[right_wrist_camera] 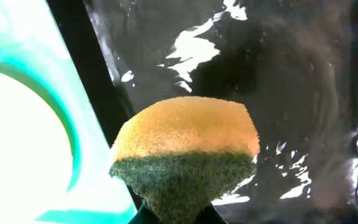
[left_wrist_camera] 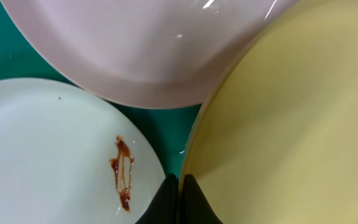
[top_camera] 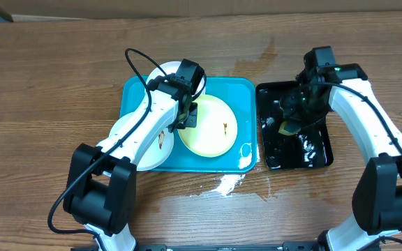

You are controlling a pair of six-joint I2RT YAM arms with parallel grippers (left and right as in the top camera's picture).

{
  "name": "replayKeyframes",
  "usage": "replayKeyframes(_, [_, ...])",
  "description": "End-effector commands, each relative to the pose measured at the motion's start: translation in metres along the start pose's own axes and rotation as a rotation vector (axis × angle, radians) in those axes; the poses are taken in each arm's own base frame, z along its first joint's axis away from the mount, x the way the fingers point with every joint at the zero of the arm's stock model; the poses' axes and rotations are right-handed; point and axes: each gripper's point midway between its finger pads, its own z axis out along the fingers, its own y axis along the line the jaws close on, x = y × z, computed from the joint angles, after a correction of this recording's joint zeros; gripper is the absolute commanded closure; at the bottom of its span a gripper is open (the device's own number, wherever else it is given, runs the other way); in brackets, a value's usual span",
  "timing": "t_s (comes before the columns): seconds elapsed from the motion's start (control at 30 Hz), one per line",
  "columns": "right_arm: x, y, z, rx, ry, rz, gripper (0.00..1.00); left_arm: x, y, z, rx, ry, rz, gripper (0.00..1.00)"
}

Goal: Clean dirty plates on tray and stack at the side
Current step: 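Lift the sponge with the right gripper and carry it to the yellow plate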

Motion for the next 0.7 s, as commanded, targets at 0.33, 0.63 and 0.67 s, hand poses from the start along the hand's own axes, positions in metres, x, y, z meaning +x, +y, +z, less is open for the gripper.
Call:
replayKeyframes(0.33, [-0.005, -0.011, -0.015, 0.061, -0.048, 0.077, 0.96, -0.004, 0.01, -0.013, -0.041, -0.032, 0.013, 0.96])
replayKeyframes(0.63, [0.001, 0.002, -0.017, -0.008, -0.02, 0.075, 0.96, -0.003, 0.007, -0.011, -0.027, -0.032, -0.157, 0.96])
replayKeyframes(0.67, [0.001, 0.002, -0.017, -0.011, -0.02, 0.075, 0.96, -0.002, 0.005, -0.011, -0.017, -0.027, -0.165, 0.96])
